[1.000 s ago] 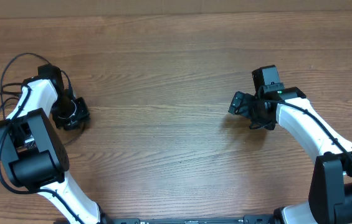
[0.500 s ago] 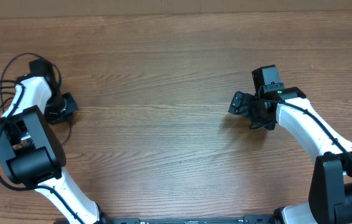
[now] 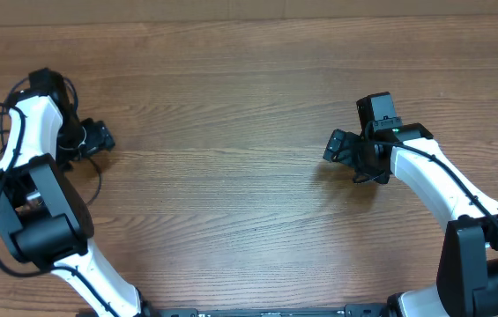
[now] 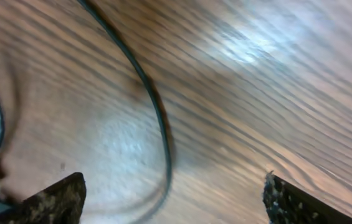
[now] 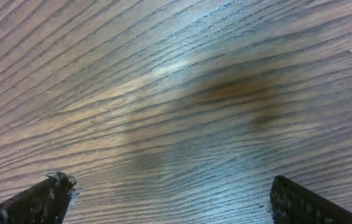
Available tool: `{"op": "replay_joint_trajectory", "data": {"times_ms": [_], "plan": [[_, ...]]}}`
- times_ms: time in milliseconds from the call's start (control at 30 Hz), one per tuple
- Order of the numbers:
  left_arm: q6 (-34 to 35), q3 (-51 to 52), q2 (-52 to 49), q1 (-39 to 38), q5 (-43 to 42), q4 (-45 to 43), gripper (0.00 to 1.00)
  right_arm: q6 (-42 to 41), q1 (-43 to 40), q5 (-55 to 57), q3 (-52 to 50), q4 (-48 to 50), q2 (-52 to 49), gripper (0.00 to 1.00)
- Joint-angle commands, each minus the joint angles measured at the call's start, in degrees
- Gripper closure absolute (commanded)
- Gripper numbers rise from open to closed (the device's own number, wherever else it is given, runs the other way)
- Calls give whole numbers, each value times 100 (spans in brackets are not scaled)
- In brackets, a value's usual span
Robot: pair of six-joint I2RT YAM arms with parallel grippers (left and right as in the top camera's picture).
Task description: Untangle cables
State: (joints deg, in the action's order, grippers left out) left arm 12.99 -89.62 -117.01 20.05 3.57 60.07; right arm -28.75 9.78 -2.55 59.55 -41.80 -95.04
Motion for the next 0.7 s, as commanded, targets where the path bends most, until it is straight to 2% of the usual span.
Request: {"op": "replay_joint_trajectory", "data": {"times_ms": [0,133,300,500,667], "plan": [[227,-173,839,-146,-321,101,9,-42,4,55,-35,15,-24,0],[214,-173,1137,-339,-1099,249,7,-39,4,55,-35,13,-24,0],[205,-140,1137,-645,-1720,518,1,-39,4,55,-35,13,-24,0],[205,-31,1137,-1154,-1823,872,1,-39,4,55,-35,15,-24,0],[439,-31,1137,-1510,-1840,802,0,-39,4,55,-35,13,-24,0]]}}
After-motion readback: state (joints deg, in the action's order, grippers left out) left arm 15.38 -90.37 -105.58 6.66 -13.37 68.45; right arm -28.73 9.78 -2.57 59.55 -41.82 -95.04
